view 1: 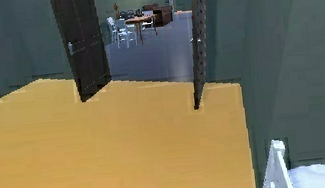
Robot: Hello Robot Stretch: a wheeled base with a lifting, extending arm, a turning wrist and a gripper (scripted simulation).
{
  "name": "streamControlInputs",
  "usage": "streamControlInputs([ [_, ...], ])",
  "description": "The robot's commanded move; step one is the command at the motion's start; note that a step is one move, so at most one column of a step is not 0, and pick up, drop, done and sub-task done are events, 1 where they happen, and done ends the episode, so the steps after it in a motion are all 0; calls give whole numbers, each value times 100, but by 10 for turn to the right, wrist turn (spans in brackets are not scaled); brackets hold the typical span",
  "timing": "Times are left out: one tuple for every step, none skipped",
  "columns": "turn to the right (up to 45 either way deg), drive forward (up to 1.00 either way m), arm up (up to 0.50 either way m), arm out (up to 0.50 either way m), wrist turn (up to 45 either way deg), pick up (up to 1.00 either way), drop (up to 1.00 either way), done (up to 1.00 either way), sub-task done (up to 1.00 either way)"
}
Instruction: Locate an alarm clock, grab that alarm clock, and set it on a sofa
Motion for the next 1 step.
streamControlInputs([
  [0,0,0,0,-450,0,0,0,0],
])
